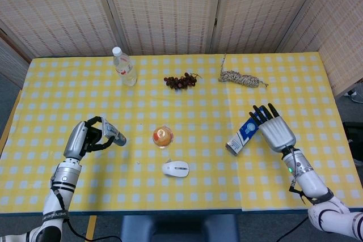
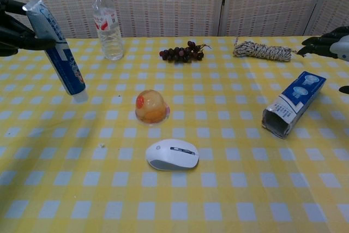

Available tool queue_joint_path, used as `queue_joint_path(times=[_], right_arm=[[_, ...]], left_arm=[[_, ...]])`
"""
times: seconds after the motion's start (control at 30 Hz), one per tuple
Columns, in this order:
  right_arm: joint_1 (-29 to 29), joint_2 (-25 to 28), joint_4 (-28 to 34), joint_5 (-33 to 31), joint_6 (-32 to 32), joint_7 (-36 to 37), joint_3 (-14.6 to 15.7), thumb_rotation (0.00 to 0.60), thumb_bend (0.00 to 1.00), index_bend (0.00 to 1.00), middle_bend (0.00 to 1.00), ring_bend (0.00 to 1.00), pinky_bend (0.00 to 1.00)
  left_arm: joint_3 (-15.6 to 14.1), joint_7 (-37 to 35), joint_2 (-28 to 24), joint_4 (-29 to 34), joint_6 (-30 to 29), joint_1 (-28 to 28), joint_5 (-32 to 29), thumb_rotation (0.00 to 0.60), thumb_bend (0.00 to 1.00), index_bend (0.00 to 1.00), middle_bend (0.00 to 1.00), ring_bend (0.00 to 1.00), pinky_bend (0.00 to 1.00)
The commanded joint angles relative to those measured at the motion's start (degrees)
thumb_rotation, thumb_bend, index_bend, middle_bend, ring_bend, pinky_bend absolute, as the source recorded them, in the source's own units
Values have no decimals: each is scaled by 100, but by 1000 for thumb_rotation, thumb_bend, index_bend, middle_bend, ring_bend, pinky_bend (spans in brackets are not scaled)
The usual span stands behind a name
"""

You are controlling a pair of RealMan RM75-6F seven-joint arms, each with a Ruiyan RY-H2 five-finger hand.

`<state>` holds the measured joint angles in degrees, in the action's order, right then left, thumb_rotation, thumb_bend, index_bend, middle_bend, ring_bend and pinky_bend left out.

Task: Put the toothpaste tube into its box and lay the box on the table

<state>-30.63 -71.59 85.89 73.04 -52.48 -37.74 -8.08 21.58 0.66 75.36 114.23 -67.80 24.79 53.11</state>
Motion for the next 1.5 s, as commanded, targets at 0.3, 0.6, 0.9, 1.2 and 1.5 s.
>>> queue_joint_path(times=[0.3, 0.6, 0.9, 1.2, 1.5], right_arm=[[-716, -870, -1032, -996, 781, -856, 181, 600, 364, 0, 0, 0, 0], [-941, -1349, -1599, -1017, 787, -782, 323, 600, 364, 0, 0, 0, 0], [-934, -1672, -2177, -549, 469, -387, 493, 600, 365, 402, 362, 302, 199], [-898, -1793, -2494, -272, 309, 5, 540, 600, 364, 573, 503, 433, 402], [-683, -1324, -1881, 111, -368, 804, 401, 600, 364, 586, 512, 453, 414]], left_arm=[[4, -217, -171, -59, 58, 44, -88, 600, 550, 1000, 1000, 1000, 1000], [11, -375, -194, -238, 111, 109, -178, 600, 551, 1000, 1000, 1000, 1000], [-25, -456, -226, -325, 113, 133, -202, 600, 551, 1000, 1000, 1000, 1000], [-44, -493, -236, -334, 57, 147, -197, 600, 552, 1000, 1000, 1000, 1000], [-42, -391, -302, -125, -32, 184, -181, 600, 552, 1000, 1000, 1000, 1000]])
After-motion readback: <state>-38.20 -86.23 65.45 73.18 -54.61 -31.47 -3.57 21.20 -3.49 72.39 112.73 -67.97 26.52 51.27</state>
